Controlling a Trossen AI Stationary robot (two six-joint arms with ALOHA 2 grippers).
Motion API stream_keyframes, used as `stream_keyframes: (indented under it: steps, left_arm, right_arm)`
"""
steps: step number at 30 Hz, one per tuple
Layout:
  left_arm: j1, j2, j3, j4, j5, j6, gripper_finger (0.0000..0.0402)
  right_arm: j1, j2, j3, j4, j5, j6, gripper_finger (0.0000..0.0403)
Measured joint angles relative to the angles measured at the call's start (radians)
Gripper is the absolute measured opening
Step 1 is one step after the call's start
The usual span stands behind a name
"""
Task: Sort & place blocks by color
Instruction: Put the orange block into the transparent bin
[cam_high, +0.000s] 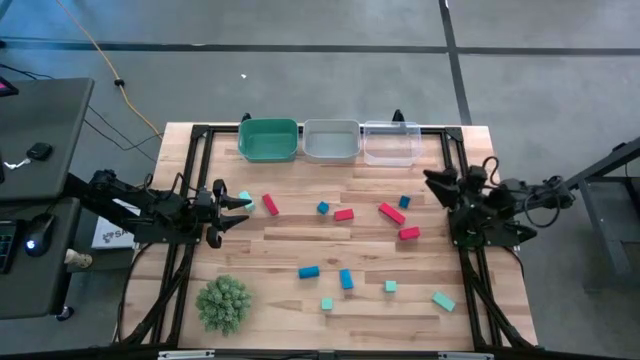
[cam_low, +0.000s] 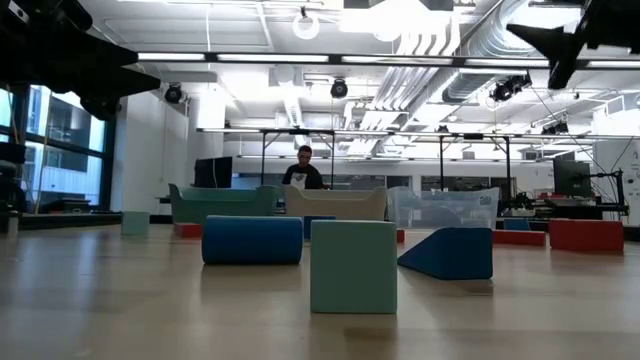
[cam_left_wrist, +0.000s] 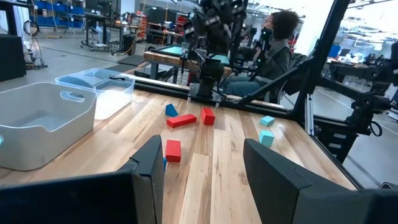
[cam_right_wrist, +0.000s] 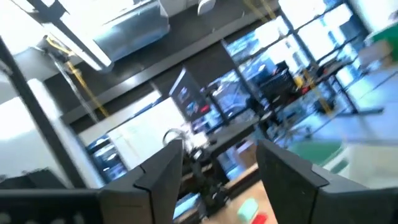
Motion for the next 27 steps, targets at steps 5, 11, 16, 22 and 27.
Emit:
stream_keyframes:
  steps: [5, 11, 16, 22, 27]
  left_arm:
    - [0.000, 0.000, 0.000, 0.000, 0.000, 0.000, 0.0147]
    - [0.000, 0.000, 0.000, 0.000, 0.000, 0.000, 0.0147]
    - [0.000, 0.000, 0.000, 0.000, 0.000, 0.000, 0.0147]
    - [0.000, 0.000, 0.000, 0.000, 0.000, 0.000, 0.0147]
    - [0.000, 0.000, 0.000, 0.000, 0.000, 0.000, 0.0147]
  right_arm:
    - [0.000, 0.056, 0.118, -0.090, 0.023, -0.058, 0.0207]
    - [0.000, 0.190, 0.326, -0.442, 0.083, 0.063, 0.0207]
    - [0.000, 0.353, 0.479, -0.777, 0.100, 0.276, 0.0207]
    - [0.000, 0.548, 0.576, -1.022, 0.033, 0.457, 0.0207]
    - [0.000, 0.681, 0.584, -1.044, -0.070, 0.475, 0.0207]
